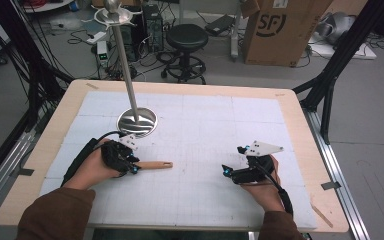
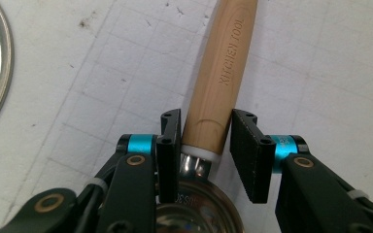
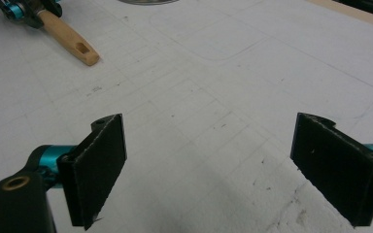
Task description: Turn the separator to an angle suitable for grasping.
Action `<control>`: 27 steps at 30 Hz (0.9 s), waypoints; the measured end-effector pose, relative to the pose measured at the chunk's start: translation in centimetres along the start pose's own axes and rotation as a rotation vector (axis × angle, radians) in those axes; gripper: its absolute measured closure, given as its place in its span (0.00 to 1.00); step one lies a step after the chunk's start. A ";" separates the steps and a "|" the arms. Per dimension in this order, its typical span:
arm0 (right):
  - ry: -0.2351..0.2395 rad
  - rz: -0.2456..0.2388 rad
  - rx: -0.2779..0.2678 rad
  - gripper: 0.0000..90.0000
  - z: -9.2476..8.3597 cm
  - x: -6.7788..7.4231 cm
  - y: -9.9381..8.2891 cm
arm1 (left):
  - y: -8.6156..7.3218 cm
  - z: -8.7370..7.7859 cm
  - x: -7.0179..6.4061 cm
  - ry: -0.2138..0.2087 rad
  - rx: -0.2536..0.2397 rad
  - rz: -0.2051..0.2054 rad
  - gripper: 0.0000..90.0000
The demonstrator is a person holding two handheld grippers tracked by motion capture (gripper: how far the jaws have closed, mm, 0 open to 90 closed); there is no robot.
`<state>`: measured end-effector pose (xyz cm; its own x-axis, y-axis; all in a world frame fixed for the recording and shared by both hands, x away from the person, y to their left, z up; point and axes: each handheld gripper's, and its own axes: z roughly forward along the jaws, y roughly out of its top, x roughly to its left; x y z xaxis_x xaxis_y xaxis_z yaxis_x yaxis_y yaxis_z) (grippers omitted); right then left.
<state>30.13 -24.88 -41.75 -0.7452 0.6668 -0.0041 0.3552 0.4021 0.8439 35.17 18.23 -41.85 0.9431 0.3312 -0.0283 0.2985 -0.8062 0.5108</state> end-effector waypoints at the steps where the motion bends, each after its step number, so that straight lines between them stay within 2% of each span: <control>1: 0.000 0.001 0.000 0.13 0.0 0.0 0.0 | 0.0 0.0 0.0 0.000 -0.001 -0.001 0.72; 4: 0.001 0.003 0.001 0.13 0.0 0.0 0.0 | 0.0 0.0 0.0 0.006 0.000 -0.004 0.70; 6: 0.000 0.001 0.001 0.13 0.0 0.0 0.0 | 0.0 0.1 0.0 0.026 -0.001 -0.005 0.64; 13: 0.003 0.001 0.005 0.13 0.1 0.0 0.0 | 0.1 -0.3 0.0 0.030 -0.003 -0.001 0.63; 15: 0.005 0.000 0.006 0.13 0.2 0.0 0.0 | 0.2 -0.5 -0.1 0.033 0.009 0.001 0.63; 17: 0.006 0.000 0.006 0.13 0.2 0.0 0.0 | 0.5 -0.5 -0.2 0.054 0.029 0.014 0.63; 20: 0.005 -0.001 0.003 0.13 0.2 0.0 0.0 | 1.4 -0.8 -0.5 0.050 0.031 0.032 0.62; 24: 0.007 0.005 0.004 0.13 0.1 0.0 0.0 | 2.2 -0.8 -0.5 0.065 0.065 0.048 0.61; 27: 0.006 0.003 0.003 0.13 0.1 0.0 0.0 | 2.4 -0.7 -0.4 0.055 0.094 0.058 0.60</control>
<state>30.20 -24.84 -41.81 -0.7475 0.6643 0.0021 0.3592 0.4015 0.8425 35.43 16.53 -39.98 0.9506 0.3069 0.0470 0.2586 -0.8665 0.4270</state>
